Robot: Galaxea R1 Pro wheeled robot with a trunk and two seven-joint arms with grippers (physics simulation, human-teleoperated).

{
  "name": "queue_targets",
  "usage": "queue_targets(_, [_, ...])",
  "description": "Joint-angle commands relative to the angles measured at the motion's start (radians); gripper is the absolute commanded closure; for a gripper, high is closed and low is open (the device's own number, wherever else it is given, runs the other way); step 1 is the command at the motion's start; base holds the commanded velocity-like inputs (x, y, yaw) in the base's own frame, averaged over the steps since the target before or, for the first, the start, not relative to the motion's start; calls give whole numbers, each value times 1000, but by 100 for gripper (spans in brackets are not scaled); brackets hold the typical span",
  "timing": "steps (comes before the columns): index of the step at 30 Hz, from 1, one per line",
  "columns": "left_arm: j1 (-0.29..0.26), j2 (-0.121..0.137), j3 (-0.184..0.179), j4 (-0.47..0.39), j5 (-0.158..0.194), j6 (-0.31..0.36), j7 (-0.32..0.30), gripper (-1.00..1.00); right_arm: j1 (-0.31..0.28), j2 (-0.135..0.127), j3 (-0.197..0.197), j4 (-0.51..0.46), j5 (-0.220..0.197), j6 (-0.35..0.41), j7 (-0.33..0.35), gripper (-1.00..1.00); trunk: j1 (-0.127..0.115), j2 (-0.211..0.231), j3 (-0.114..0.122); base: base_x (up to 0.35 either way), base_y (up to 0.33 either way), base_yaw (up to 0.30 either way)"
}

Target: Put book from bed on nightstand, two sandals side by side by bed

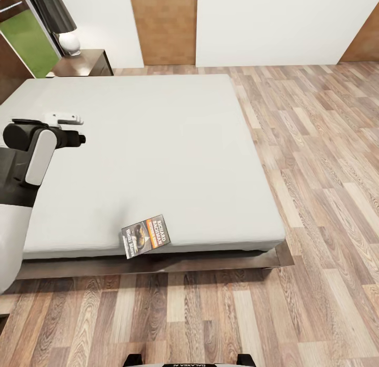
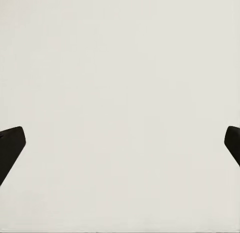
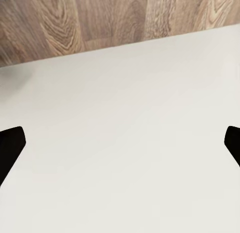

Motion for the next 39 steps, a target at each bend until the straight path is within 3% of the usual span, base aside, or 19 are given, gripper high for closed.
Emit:
queue_targets(1, [10,1,-3,0,9,2,10,-100,0,1,-3,-3,7,5,0,-100,0,0,0,0,0,0])
queue_targets(7, [57,1,-2,6,9,2,11,-100,-4,5,-3,-4,6,-2,0,-100,0,0,0,0,0,0])
queue_targets(14, [72,9,-1,3,9,2,11,-100,-13,9,-3,-5,7,-15,0,-100,0,0,0,0,0,0])
queue_targets(20, [76,71,-1,2,9,2,11,-100,-22,9,-3,-5,7,-18,0,-100,0,0,0,0,0,0])
queue_targets(24, [77,137,0,2,6,2,12,-100,-26,9,-2,-5,7,-19,0,-100,0,0,0,0,0,0])
queue_targets(30, [77,266,0,-1,-8,2,13,-100,-35,9,-1,-5,7,-19,0,-100,0,0,0,0,0,0])
queue_targets(39, [78,461,-3,-13,-58,2,13,-100,-44,9,1,-5,7,-19,0,-100,0,0,0,0,0,0])
